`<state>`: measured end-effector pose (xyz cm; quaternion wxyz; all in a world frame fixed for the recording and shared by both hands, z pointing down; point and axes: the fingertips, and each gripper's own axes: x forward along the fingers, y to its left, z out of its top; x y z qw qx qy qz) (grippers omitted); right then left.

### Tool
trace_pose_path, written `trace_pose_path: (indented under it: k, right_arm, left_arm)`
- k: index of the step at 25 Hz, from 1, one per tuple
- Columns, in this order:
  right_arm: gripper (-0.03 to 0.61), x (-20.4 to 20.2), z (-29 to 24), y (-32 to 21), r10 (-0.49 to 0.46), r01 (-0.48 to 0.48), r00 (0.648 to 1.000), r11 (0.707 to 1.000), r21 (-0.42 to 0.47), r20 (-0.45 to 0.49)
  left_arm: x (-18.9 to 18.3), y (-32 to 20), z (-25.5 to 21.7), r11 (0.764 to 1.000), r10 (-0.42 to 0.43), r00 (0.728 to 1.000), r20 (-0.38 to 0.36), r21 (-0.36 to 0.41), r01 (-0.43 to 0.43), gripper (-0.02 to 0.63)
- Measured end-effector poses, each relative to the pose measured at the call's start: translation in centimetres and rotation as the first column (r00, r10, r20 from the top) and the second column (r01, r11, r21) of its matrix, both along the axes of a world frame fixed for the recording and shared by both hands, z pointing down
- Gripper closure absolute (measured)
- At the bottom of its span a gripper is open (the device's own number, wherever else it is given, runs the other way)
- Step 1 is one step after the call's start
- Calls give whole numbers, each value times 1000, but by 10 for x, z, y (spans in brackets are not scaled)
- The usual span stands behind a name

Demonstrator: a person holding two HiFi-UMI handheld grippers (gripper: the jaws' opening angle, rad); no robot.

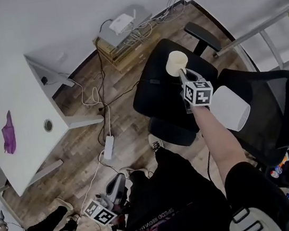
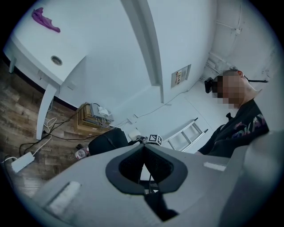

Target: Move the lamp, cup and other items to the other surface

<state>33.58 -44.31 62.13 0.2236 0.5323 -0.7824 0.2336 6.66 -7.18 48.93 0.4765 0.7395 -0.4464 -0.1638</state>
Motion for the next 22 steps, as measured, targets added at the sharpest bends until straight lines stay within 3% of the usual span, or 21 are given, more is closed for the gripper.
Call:
trace_pose_path:
  k: [4, 12, 22]
  right_arm:
    - [532, 10, 49, -6, 7, -10, 1000, 996, -84, -27]
    - [532, 31, 121, -22, 69, -75, 997, 983, -167, -38]
    - [532, 36, 165, -26, 84, -91, 996, 975, -201, -44]
  left_arm:
    - [13, -4, 6, 998, 3, 1000, 11, -70, -3, 618]
    - [22, -1, 30, 982, 27, 999, 44, -190, -18, 618]
    - [39, -3, 49, 968, 48, 998, 37, -246, -38, 618]
